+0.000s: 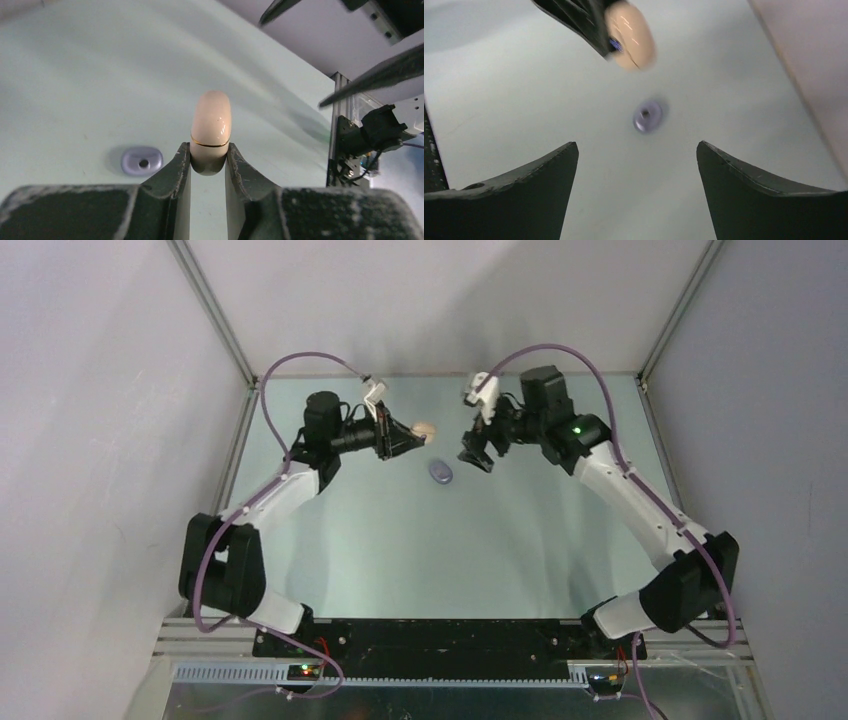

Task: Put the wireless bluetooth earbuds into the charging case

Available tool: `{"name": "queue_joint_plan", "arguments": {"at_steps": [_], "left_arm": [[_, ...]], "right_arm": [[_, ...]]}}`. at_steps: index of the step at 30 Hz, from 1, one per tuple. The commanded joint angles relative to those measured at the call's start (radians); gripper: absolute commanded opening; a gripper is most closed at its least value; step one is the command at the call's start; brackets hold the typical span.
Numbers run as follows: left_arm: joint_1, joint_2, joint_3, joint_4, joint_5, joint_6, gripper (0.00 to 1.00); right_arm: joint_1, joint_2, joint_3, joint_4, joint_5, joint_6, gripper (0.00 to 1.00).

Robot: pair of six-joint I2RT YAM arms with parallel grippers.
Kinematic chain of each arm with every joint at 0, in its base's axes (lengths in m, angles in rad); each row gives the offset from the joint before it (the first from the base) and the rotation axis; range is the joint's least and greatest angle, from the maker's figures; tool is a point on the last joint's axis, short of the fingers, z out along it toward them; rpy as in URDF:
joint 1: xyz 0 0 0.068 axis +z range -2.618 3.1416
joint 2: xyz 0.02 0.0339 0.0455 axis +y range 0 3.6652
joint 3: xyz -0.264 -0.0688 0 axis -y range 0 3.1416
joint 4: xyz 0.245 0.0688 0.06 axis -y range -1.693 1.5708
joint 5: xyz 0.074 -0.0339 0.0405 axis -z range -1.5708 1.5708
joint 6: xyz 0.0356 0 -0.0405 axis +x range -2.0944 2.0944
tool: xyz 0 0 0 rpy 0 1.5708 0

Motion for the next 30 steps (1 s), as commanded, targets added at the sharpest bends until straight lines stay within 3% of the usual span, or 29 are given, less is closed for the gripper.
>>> {"name": "queue_joint_plan", "arguments": {"at_steps": [1, 10, 16, 22, 28, 29, 30], "left_arm": [[0.016, 0.081, -0.002, -0.127, -0.004, -0.048, 0.04], [0.019, 0.318, 0.081, -0.478, 0.001, 0.044, 0.13], [0.018, 0.419, 0.1, -0.534, -0.015, 0.028, 0.18], [0.016, 0.511, 0.171, -0.696, -0.112, 0.068, 0.27], [0.028, 0.462, 0.193, -0.768, -0.231, 0.119, 0.69], [0.033, 0.453, 0.2, -0.801, -0.234, 0.142, 0.92], [0.042, 0.45, 0.218, -0.823, -0.237, 0.155, 0.96]], "right_arm": [[-0.127, -0.109, -0.146, 0.014, 0.117, 0.185, 0.98], [-0.256, -0.194, -0.269, -0.201, 0.104, 0.243, 0.99], [-0.261, -0.174, -0.268, -0.138, 0.126, 0.252, 0.99], [-0.261, -0.152, -0.256, -0.113, 0.146, 0.298, 0.99], [-0.261, -0.09, -0.163, -0.109, 0.232, 0.376, 0.99], [-0.261, -0.084, -0.15, -0.103, 0.232, 0.379, 0.99], [-0.261, -0.071, -0.121, -0.1, 0.234, 0.382, 0.99]]}}
